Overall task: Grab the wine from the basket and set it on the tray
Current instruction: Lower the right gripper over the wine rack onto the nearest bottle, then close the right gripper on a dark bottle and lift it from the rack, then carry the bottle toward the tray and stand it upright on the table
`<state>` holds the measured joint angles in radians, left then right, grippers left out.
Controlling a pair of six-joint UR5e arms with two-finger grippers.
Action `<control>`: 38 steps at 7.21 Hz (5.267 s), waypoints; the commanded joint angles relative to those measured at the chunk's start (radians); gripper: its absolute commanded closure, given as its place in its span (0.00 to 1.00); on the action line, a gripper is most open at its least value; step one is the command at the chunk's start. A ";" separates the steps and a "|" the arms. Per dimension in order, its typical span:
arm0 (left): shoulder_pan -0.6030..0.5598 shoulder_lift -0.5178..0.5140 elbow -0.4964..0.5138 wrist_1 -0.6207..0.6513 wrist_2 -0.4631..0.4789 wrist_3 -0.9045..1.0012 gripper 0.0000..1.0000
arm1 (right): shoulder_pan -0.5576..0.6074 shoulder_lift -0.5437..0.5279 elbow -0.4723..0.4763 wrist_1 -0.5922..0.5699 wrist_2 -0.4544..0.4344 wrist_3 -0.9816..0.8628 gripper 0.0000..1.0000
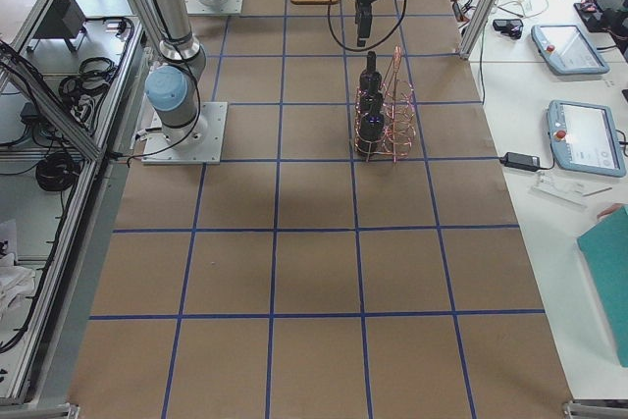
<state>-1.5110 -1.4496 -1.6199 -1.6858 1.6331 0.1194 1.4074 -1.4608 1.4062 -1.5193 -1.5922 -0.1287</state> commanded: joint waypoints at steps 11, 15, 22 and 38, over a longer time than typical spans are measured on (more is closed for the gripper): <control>0.000 0.000 0.000 -0.002 0.004 0.000 0.00 | -0.033 0.148 0.140 -0.277 0.001 -0.016 0.49; 0.002 0.000 0.000 0.001 0.004 0.000 0.00 | -0.031 0.146 0.104 -0.256 -0.011 -0.014 0.94; 0.002 0.000 0.000 0.003 0.034 0.000 0.00 | 0.129 -0.079 -0.182 0.364 -0.029 0.276 1.00; 0.005 0.000 0.000 0.009 0.034 0.000 0.00 | 0.563 0.154 -0.053 -0.147 0.112 0.911 0.00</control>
<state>-1.5061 -1.4496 -1.6199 -1.6777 1.6674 0.1203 2.0569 -1.2848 1.4188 -1.7166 -1.5059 0.8753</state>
